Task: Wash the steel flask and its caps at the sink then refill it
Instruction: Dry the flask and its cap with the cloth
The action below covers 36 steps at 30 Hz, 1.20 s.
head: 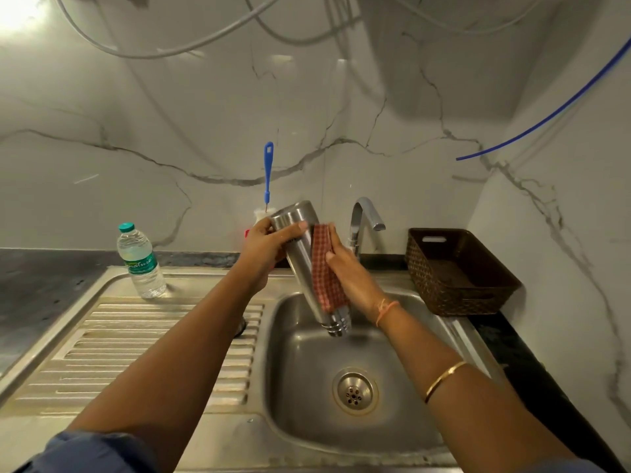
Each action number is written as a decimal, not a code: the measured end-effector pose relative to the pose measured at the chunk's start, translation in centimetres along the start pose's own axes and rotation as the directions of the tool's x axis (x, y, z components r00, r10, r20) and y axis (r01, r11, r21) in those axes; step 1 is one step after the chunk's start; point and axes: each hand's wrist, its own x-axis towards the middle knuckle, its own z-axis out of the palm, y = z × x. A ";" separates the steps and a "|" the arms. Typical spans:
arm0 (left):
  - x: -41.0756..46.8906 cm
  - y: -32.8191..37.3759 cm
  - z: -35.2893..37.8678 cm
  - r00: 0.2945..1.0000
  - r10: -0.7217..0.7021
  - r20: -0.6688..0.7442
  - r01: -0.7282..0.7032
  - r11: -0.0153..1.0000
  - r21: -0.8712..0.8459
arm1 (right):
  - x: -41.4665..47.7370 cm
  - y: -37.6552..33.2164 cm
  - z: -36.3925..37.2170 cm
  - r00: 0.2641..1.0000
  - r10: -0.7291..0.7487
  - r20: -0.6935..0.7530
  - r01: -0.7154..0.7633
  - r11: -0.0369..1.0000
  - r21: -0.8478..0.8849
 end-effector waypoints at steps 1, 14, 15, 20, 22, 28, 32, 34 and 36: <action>0.0 -0.1 -0.1 1.000 -0.013 -0.011 0.013 1.000 -0.023 | -0.5 0.7 0.3 1.000 -0.002 -0.022 0.002 1.000 0.006; -0.1 -0.1 0.8 0.993 0.101 0.061 -0.106 0.991 0.077 | 0.3 -1.8 -0.1 0.988 -0.044 -0.146 0.079 0.967 0.242; -0.1 0.1 0.8 0.992 0.109 0.059 -0.113 0.992 0.063 | -0.1 -1.1 -0.2 0.993 0.005 -0.119 0.027 0.964 0.263; -0.1 0.4 1.1 0.993 0.073 0.096 -0.083 0.991 0.107 | -1.4 0.7 0.2 0.991 0.126 -0.032 -0.105 0.919 0.380; -0.3 0.1 1.5 0.990 0.068 0.126 -0.090 0.980 0.178 | -0.8 -0.4 0.1 0.995 0.068 -0.067 -0.033 0.905 0.425; 0.1 1.0 2.1 0.961 0.175 0.216 -0.236 0.925 0.298 | 0.4 -1.9 -0.9 0.989 0.044 -0.143 0.028 0.884 0.467; 0.5 1.0 2.4 0.966 0.159 0.203 -0.208 0.946 0.248 | -0.8 0.3 -0.1 0.990 0.133 -0.057 -0.085 0.854 0.513; 0.6 0.7 2.3 0.974 0.142 0.174 -0.184 0.950 0.253 | -1.0 0.8 0.5 0.992 0.123 -0.031 -0.090 0.849 0.520; 0.6 0.3 2.1 0.980 0.113 0.163 -0.156 0.948 0.278 | -0.7 0.2 0.6 0.994 0.086 -0.072 -0.034 0.840 0.541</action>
